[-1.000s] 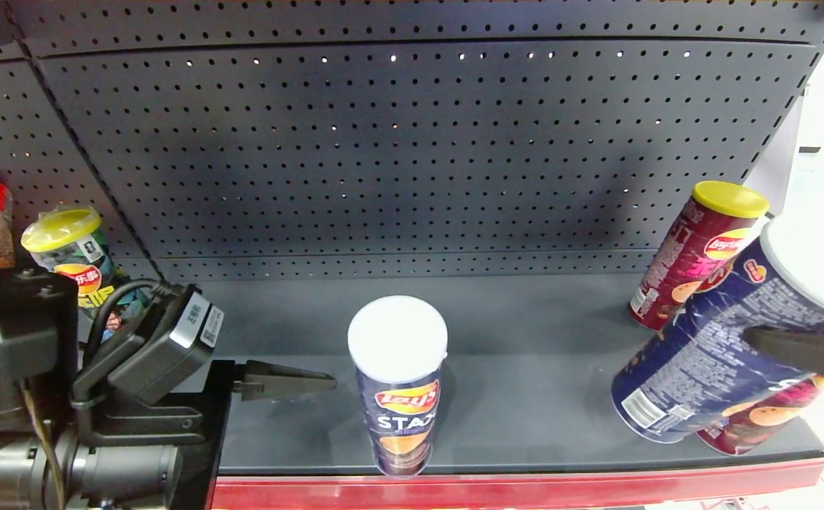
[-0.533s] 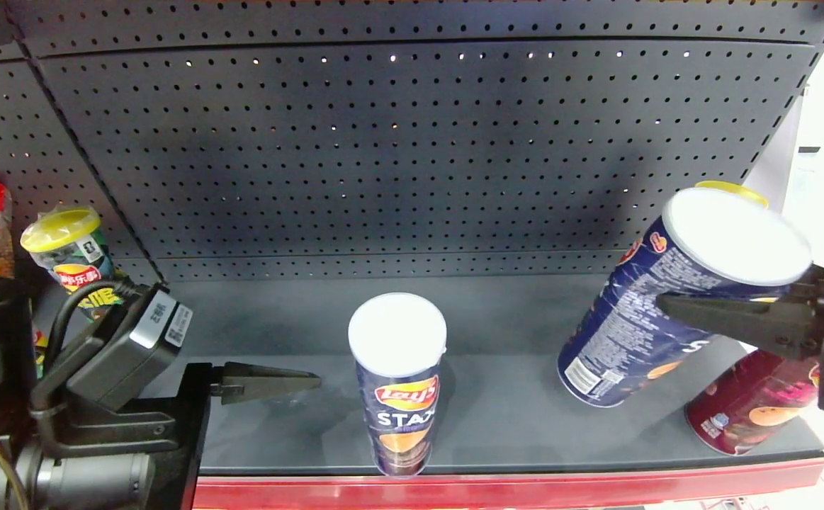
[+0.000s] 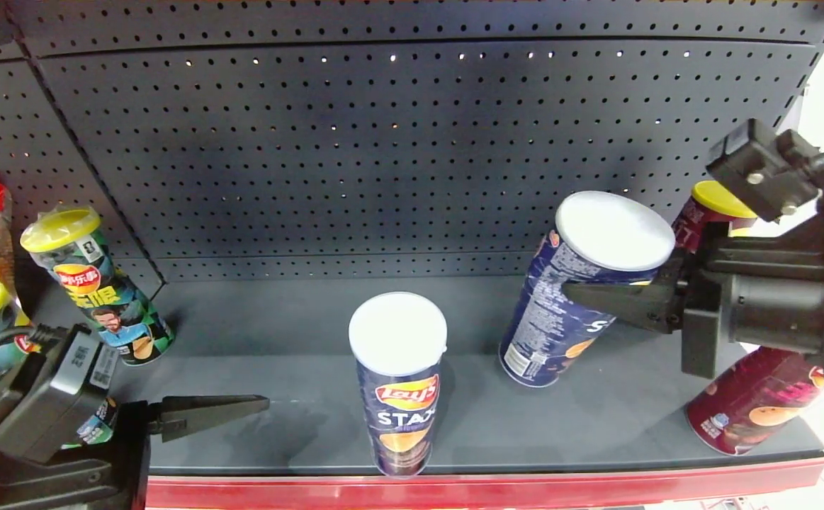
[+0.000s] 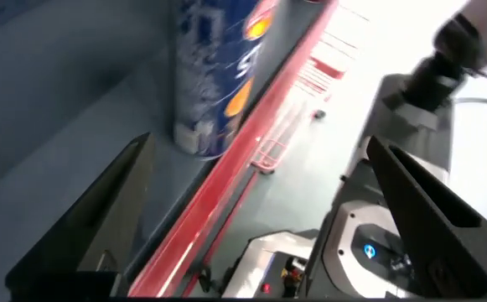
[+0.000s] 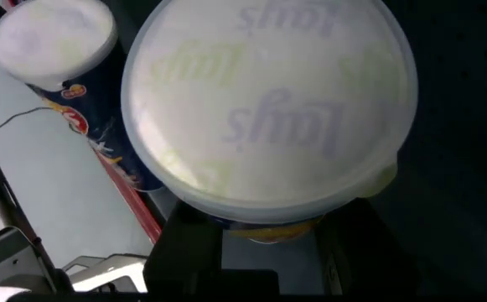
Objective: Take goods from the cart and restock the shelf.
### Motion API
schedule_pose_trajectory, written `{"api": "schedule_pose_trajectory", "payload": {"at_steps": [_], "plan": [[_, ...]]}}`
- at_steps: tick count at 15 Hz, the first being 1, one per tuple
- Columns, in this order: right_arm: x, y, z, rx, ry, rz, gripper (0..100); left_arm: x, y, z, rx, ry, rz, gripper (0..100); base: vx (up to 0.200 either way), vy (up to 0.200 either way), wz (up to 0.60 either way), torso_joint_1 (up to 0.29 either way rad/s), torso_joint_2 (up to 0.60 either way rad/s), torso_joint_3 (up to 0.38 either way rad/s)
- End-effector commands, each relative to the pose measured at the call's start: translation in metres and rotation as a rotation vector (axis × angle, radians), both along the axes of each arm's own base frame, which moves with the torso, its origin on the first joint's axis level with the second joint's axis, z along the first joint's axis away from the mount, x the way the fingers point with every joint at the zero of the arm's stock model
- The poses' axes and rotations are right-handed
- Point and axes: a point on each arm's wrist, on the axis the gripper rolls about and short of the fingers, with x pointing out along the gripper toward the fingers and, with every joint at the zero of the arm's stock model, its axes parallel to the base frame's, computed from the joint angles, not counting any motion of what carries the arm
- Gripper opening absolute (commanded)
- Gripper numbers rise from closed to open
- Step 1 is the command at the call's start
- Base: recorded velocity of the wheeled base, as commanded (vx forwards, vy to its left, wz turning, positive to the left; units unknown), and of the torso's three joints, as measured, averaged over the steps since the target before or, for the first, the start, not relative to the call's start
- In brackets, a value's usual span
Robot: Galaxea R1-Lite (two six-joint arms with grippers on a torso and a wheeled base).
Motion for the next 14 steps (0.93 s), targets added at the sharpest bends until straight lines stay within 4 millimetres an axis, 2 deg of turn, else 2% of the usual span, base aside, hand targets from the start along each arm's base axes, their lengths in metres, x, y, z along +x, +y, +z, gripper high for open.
{"api": "schedule_pose_trajectory", "payload": {"at_steps": [1,5,6,11,14], "plan": [[0.016,0.017,-0.005,-0.019,0.025,0.022,0,-0.011,0.007,0.001,-0.021,-0.022,0.037,100,0.000,0.000,0.00,0.000,0.00,0.000],[0.049,0.051,-0.006,-0.029,0.034,0.055,0,-0.025,0.017,-0.002,-0.026,-0.061,0.112,100,0.000,0.000,0.00,0.000,0.00,0.000],[0.051,0.058,-0.006,-0.031,0.034,0.066,0,-0.026,0.019,-0.002,-0.026,-0.063,0.116,100,0.000,0.000,0.00,0.000,0.00,0.000],[0.061,0.071,-0.015,-0.055,0.046,0.081,0,-0.038,0.026,-0.004,-0.012,-0.044,0.117,100,0.000,0.000,0.00,0.000,0.00,0.000],[0.071,0.078,-0.013,-0.048,0.037,0.081,0,-0.042,0.028,-0.004,-0.006,-0.044,0.135,100,0.000,0.000,0.00,0.000,0.00,0.000]]}}
